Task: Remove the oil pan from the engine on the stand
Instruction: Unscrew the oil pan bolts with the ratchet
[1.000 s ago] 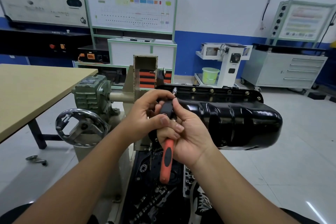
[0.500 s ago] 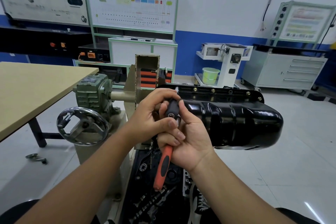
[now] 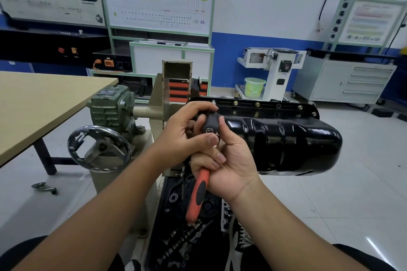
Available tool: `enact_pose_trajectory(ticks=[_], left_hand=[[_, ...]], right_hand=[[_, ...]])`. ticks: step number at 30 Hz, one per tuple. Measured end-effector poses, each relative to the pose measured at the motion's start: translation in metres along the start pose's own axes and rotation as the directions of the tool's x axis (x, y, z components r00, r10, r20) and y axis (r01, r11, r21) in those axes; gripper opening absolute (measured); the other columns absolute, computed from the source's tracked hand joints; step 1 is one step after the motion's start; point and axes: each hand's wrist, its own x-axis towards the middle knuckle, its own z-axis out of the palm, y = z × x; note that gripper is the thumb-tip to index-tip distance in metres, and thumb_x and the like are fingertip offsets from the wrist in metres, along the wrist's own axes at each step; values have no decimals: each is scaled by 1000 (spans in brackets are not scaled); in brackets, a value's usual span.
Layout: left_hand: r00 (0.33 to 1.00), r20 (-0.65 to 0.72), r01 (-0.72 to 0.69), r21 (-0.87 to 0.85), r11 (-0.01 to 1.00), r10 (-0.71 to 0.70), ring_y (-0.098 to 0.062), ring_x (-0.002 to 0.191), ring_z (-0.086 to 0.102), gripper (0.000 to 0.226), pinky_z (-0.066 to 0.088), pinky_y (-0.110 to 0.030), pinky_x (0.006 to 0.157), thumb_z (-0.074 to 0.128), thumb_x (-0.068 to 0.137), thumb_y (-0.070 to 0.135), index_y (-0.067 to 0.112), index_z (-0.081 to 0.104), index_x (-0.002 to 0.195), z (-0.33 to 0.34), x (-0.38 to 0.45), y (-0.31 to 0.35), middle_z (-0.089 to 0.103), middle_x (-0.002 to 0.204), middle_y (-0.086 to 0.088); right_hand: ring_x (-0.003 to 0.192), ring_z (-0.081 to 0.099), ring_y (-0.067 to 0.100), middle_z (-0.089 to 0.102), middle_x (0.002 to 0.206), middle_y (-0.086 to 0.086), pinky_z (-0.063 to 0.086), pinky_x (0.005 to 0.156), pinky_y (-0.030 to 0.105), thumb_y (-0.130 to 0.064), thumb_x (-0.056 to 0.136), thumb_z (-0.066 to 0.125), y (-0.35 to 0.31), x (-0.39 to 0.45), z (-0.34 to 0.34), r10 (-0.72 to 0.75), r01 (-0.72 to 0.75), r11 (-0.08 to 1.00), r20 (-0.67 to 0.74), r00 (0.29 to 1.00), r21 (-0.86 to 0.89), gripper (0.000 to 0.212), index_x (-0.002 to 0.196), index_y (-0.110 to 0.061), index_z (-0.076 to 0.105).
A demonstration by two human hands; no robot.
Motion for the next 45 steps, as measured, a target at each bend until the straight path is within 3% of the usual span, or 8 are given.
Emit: enact_pose_trajectory(ticks=[2,6,11,15,21,27,35,45], left_hand=[[999,18,33,-45,998,-33,-10,91,64,64,49,-26,81,76,79,52,16,60,130,0,-1,2,64,109,7],[998,-5,-69,64,996,69,-21,126,59,57,46,-38,106,67,86,47,9,63,128,-1,-1,1,61,133,-7],[991,-6,-129,106,986,130,-22,129,59,78,45,-38,109,58,88,73,7,64,131,-4,0,4,63,133,-9],[976,-107,-178,104,978,189,-22,120,65,69,52,-39,103,70,86,59,3,67,127,-7,5,6,68,126,-9],[953,-141,-218,297,929,269,-21,108,70,42,56,-39,95,87,78,18,0,75,114,13,5,8,73,115,-8],[933,-230,-157,431,889,276,-19,105,70,37,56,-34,93,78,83,3,1,75,119,31,3,12,74,115,-10],[999,-32,-17,570,822,43,-17,139,46,56,40,-44,112,57,100,40,24,49,153,26,2,4,51,153,6],[987,44,103,546,831,-152,-14,137,47,63,40,-40,114,43,90,54,23,58,143,18,33,7,56,144,2]], right_hand=[[24,32,6,50,47,-3,20,31,15,-45,89,63,-2,1,6,15,-20,998,-79,997,-59,39,85,-6,63],[26,27,4,31,42,-8,20,30,15,-46,84,69,-8,1,23,35,-103,963,-262,964,-250,33,71,-19,55],[30,28,2,36,51,-7,17,33,15,-51,88,72,-15,-4,32,-31,-162,890,-413,910,-426,46,59,-21,53],[31,30,1,51,59,0,21,29,14,-37,94,69,-36,-10,47,-148,-146,727,-361,921,-670,29,74,-16,64],[37,36,8,57,57,-3,28,37,20,-33,82,85,-65,-18,69,-358,-189,82,-206,911,-978,53,124,-22,55],[86,59,14,62,97,-4,48,67,29,-27,80,71,-52,-24,53,-469,-207,-709,231,852,-674,34,110,-29,56],[61,64,21,69,71,3,47,63,29,-4,70,91,-63,-37,9,-397,7,-887,771,497,-461,27,84,-7,69],[82,67,21,72,89,8,55,75,30,-8,86,82,-62,-33,-2,-322,120,-905,839,438,-409,12,91,-2,71]])
